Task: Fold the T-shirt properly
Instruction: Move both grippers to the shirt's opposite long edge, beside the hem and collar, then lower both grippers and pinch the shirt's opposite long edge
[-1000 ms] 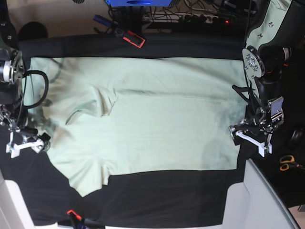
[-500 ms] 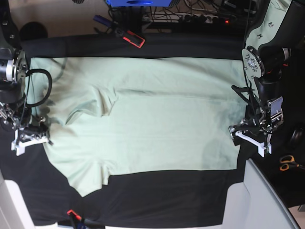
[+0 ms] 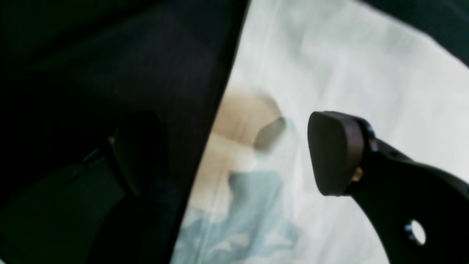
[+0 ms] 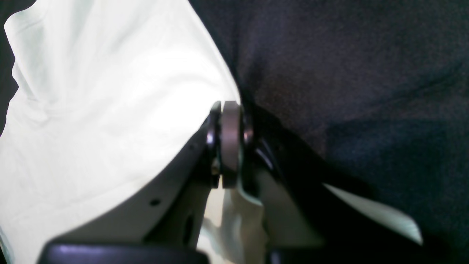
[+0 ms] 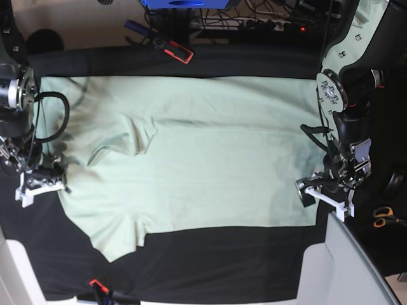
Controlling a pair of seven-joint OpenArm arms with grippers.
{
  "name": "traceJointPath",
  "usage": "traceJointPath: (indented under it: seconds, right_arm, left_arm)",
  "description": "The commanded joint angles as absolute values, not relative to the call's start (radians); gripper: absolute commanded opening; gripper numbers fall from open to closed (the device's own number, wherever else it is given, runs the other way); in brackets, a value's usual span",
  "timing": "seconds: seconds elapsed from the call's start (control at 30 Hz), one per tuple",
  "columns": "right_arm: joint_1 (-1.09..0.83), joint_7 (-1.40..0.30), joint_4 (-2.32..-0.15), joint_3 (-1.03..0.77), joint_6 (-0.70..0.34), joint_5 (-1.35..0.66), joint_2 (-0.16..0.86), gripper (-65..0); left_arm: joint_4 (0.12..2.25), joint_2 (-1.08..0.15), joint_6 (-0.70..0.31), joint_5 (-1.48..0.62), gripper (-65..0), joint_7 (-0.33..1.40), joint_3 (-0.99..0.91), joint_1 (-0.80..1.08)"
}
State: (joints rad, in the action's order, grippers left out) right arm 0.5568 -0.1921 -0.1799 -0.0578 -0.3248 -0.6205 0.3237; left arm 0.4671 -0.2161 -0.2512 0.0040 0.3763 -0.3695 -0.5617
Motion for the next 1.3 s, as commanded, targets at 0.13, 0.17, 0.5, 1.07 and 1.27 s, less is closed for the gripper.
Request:
traceJointPath:
  seconds: [0.13, 0.17, 0.5, 1.07, 1.27]
  right_arm:
    - [0.581, -0.191, -0.188, -0.054, -0.332, -0.616, 0.338, -65.0]
    - [0.581, -0.191, -0.188, -0.054, -0.332, -0.616, 0.338, -65.0]
    - [0.581, -0.193, -0.188, -0.054, -0.332, -0.616, 0.340, -65.0]
    - [0.568, -0.193, -0.189, -0.054, -0.332, -0.616, 0.355, -65.0]
    - [0.567, -0.193, -0.189, -0.054, -0.332, -0.616, 0.355, -65.0]
  left_arm:
    - [0.450, -0.211, -0.225, 0.008, -2.4, 0.363, -0.371, -0.585]
    - [0.435, -0.213, -0.206, 0.002, -2.5, 0.360, -0.372, -0.585]
    - [0.418, -0.205, -0.188, 0.008, -3.0, 0.363, -0.367, -0.585]
    - [0.383, -0.183, -0.194, 0.012, -24.0, 0.378, -0.364, -0.576]
    - [0.381, -0.183, -0.194, 0.012, -35.8, 0.380, -0.364, -0.576]
